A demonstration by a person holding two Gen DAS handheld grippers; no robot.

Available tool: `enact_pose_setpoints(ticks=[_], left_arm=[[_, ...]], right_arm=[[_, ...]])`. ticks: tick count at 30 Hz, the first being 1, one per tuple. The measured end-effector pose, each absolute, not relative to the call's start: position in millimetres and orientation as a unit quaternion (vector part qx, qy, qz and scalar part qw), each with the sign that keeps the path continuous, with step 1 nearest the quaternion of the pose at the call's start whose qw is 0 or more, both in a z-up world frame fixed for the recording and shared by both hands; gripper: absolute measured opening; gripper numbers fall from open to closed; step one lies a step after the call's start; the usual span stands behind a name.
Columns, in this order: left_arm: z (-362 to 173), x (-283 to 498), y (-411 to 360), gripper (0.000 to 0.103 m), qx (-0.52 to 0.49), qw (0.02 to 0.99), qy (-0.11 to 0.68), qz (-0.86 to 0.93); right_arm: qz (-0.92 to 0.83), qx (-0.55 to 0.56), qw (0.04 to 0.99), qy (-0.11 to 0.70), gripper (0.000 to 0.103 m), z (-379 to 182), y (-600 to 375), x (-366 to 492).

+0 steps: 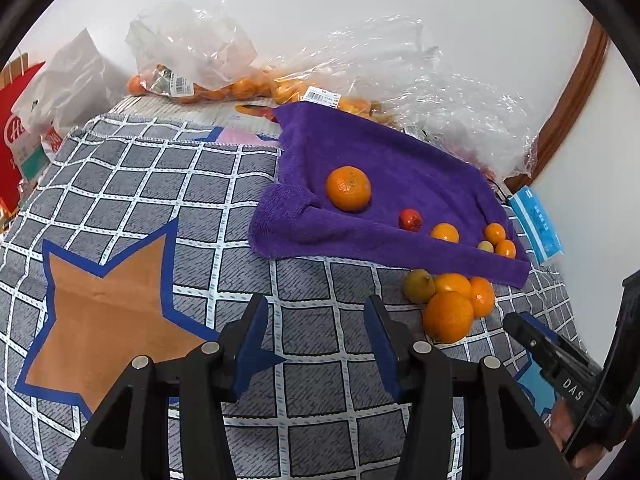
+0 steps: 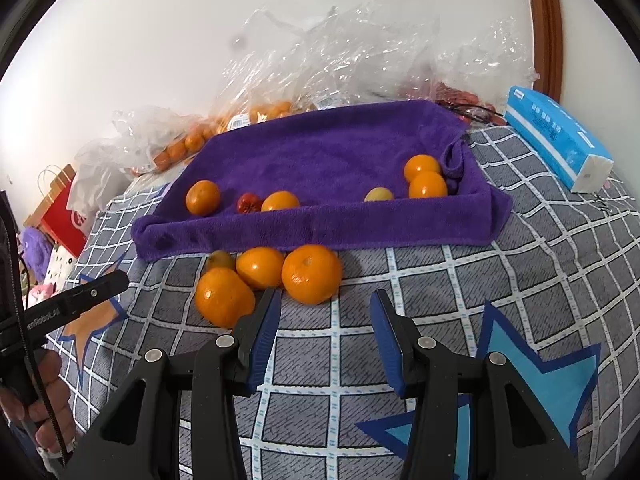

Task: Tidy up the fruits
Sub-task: 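Grasp a large orange beside the towel with the right tool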

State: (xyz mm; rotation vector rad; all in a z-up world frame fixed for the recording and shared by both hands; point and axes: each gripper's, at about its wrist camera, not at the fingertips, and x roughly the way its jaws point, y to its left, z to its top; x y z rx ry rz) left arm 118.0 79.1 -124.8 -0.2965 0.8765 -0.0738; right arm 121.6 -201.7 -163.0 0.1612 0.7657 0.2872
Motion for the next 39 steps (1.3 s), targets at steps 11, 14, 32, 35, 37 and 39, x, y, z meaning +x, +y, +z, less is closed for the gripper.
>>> enact_pose_setpoints(ticks=[11,14,32,35,37,39], left_arm=[[-126.5,126.8,75.8,0.047,-0.144,0.893,0.423,-0.046],[-127.4,129.6,73.2,0.047,-0.14,0.894,0.422,-0.052],[-133.5,136.6,65.4,0.047,-0.147,0.886,0.433,-0.073],[-130.0,132.9,65.1,0.047,-0.148,0.888,0.428,-0.076],[-127.9,130.2,64.2,0.047,-0.144,0.89,0.426,-0.075],[-127.2,127.6,63.1,0.047,-0.14,0.89,0.427,-0.076]], right_arm=[[0.149,0.053,0.913,0.376,0.04,-170.0,-184.3,143.0],[0.145,0.039,0.912,0.383,0.04,-176.2,-180.8,150.0],[0.142,-0.002,0.914,0.381,0.038,-178.7,-183.3,141.7],[0.141,-0.004,0.916,0.376,0.039,-179.2,-182.5,142.4],[0.139,-0.005,0.918,0.371,0.039,-178.7,-180.8,143.1],[0.136,-0.003,0.92,0.367,0.039,-178.2,-180.1,143.7]])
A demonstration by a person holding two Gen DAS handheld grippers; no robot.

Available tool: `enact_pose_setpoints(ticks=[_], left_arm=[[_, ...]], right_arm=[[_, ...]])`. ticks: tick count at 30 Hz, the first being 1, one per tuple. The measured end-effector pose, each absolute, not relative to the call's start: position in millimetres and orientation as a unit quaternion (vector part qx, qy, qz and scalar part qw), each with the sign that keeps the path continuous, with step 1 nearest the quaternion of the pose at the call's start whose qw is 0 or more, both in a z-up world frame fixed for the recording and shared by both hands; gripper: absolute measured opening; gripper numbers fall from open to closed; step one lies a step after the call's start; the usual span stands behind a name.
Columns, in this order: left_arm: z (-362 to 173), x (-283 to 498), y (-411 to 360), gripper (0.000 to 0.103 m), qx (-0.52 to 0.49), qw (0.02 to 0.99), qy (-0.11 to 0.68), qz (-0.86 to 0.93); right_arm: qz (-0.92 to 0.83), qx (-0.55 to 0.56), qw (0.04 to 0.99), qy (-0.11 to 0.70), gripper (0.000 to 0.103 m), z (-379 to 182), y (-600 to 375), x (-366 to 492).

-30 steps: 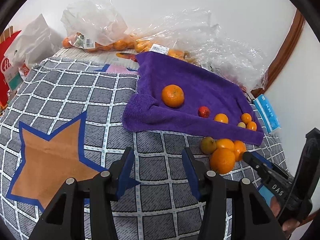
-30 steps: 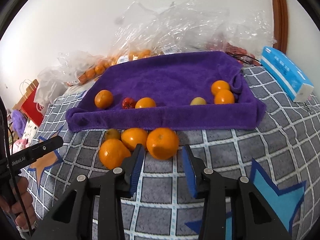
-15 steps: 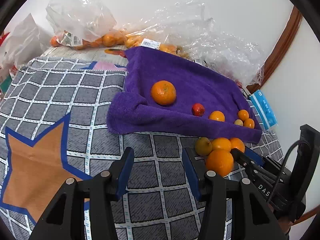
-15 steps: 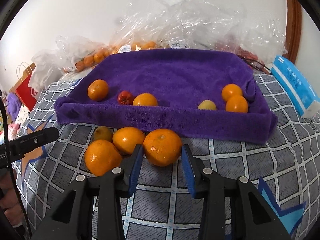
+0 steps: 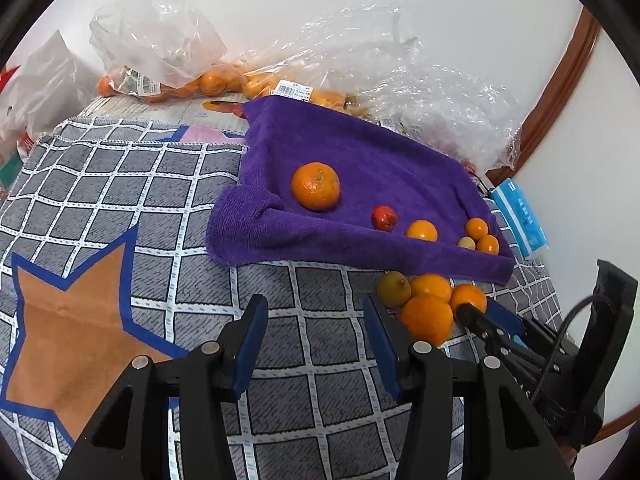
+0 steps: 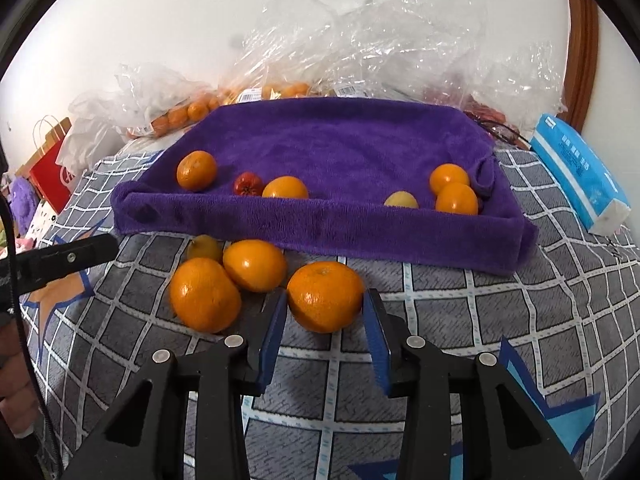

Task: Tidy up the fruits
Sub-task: 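Grasp a large orange beside the towel with the right tool, then grasp another large orange with the left tool while the right tool holds its orange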

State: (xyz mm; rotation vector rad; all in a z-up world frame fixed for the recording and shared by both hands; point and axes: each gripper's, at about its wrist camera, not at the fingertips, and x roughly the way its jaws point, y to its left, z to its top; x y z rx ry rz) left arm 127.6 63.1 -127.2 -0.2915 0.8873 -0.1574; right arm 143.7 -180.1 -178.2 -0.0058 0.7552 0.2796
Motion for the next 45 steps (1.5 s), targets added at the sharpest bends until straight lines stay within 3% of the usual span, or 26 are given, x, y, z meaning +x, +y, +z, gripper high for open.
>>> enact_pose_setpoints(ticks=[11,16,24,30,34,38,45], left_arm=[[-121.0,115.4,56.2,0.047,-0.118,0.899,0.418,-0.057],[-123.3,111.1,50.0,0.047,-0.117,0.896,0.424,-0.064],[-126.8,111.6,52.7,0.047,-0.138,0.888,0.435,-0.065],[-124.5,110.5,53.0,0.05,-0.136,0.89,0.431,-0.066],[-128.8,112.7,47.5,0.05,-0.132,0.888,0.435,-0.072],[-131.1,117.4,34.8,0.05,-0.121,0.887,0.438,-0.088],[-129.4,126.9,7.5,0.05,-0.107,0.885,0.435,-0.123]], right_arm=[[0.133,0.013,0.924,0.357,0.037,-169.5,-192.4,127.0],[0.129,0.017,0.927,0.351,0.03,-165.3,-200.6,117.9],[0.133,0.021,0.926,0.353,0.03,-165.7,-200.8,117.8],[0.131,0.009,0.925,0.357,0.048,-171.7,-197.2,126.8],[0.119,0.003,0.922,0.37,0.048,-180.2,-198.6,135.3],[0.131,0.042,0.913,0.385,0.04,-188.1,-208.1,142.4],[0.12,0.052,0.922,0.366,0.04,-181.7,-227.9,131.9]])
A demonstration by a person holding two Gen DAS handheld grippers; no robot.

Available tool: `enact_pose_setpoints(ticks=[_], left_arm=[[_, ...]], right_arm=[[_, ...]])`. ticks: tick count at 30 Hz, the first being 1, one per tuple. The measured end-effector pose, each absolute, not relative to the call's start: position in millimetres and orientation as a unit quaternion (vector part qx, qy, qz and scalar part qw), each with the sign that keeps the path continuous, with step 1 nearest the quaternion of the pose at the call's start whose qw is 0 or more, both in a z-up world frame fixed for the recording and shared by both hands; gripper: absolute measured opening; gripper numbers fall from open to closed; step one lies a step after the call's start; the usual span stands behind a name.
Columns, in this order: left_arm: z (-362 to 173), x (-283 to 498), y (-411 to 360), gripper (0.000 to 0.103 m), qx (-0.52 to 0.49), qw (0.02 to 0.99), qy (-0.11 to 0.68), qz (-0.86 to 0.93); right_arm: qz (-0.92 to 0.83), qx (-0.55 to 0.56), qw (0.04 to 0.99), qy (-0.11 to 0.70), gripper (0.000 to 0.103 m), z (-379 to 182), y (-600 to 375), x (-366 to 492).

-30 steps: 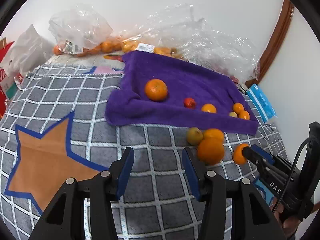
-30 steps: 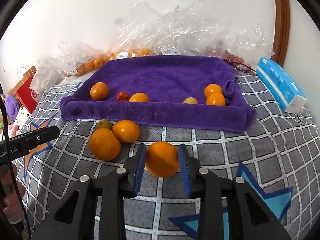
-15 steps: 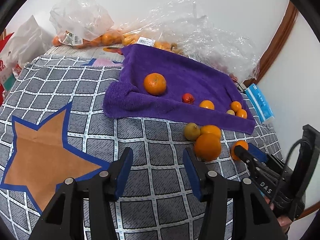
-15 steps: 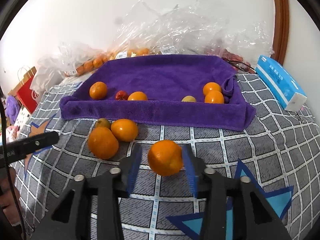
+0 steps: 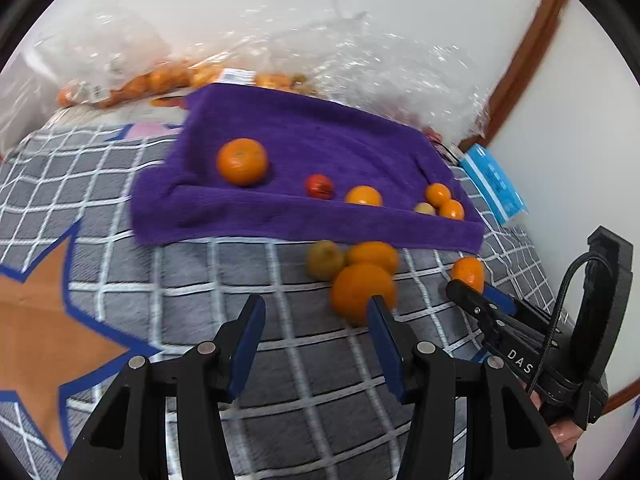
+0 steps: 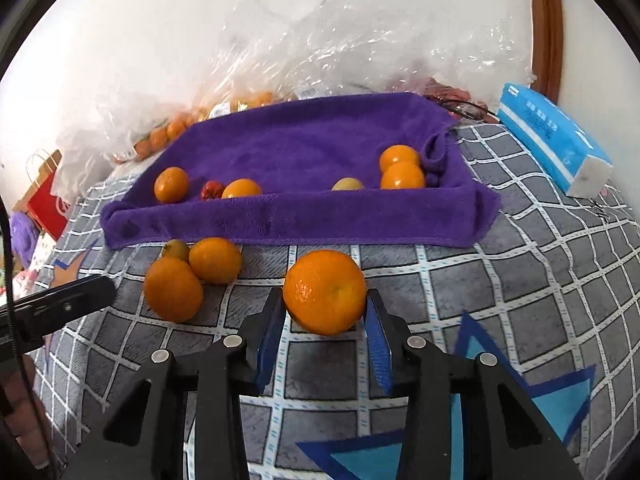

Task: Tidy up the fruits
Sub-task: 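Grasp another large orange with the left tool while the right tool holds its orange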

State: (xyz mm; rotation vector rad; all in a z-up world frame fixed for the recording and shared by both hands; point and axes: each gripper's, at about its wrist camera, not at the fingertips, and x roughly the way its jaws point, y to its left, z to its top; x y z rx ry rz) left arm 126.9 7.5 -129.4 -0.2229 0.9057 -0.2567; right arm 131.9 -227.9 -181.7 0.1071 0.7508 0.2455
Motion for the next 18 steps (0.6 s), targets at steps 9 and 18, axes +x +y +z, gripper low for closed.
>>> enact_pose_setpoints(ticks=[9,18], left_arm=[[-147.6,139.8,-24.4,0.05,-0.111,0.871,0.455,-0.148],[-151.4,147.0,-34.9,0.042,-0.089,0.883,0.448,-0.113]], right_arm=[[0.093,0.065,0.924,0.365,0.04,-183.2,-263.5,122.7],[0.095,0.072,0.922,0.368,0.04,-187.2,-269.1,120.3]])
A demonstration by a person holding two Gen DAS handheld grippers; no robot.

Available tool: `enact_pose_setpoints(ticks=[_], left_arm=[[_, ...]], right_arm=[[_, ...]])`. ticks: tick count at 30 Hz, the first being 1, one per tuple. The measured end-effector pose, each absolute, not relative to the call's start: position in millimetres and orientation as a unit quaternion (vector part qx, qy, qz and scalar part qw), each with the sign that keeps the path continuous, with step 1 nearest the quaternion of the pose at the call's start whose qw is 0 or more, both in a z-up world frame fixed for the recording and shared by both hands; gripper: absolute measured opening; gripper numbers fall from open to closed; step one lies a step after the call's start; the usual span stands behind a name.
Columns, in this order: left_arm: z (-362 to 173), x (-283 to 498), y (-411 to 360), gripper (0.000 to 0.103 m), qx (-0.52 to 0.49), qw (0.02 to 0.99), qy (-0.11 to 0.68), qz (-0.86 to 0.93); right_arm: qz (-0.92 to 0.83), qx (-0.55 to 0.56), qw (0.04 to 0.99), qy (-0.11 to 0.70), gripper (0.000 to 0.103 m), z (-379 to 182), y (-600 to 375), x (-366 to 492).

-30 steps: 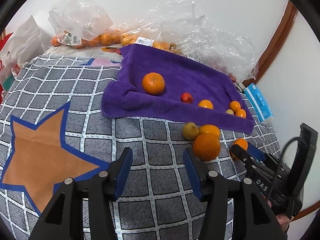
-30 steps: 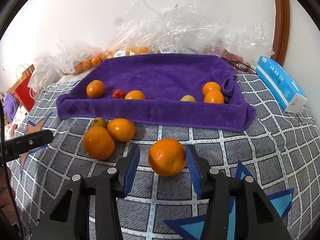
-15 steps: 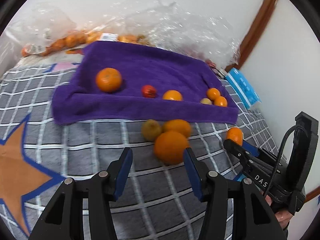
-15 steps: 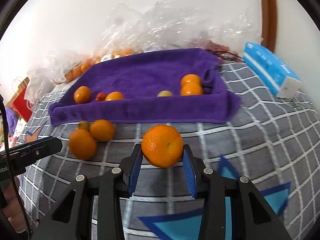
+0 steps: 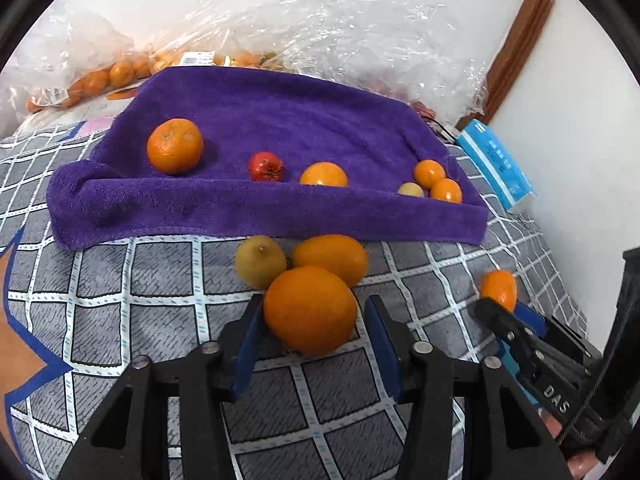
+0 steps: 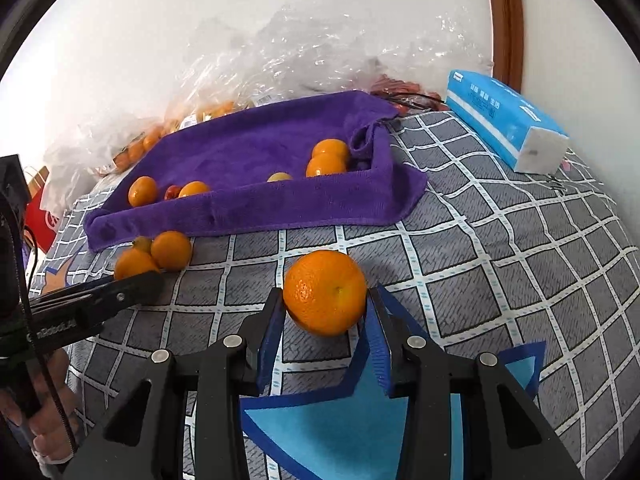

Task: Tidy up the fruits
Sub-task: 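Grasp another large orange with the left tool while the right tool holds its orange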

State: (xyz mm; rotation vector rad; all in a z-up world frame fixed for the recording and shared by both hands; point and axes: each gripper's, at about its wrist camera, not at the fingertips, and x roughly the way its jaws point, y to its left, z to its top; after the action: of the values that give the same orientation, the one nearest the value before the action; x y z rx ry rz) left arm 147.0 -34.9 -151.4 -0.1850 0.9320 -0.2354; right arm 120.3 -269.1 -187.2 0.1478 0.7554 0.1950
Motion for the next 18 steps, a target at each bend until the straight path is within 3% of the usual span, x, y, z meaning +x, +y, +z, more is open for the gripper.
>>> enact_pose_setpoints(ticks=[18], left_arm=[[-147.6,124.7,-12.1,0.041,-0.097,0.883,0.448,-0.096]], right_arm=[[0.106,0.06,0.921,0.371,0.04,-183.4,-245.5,102.1]])
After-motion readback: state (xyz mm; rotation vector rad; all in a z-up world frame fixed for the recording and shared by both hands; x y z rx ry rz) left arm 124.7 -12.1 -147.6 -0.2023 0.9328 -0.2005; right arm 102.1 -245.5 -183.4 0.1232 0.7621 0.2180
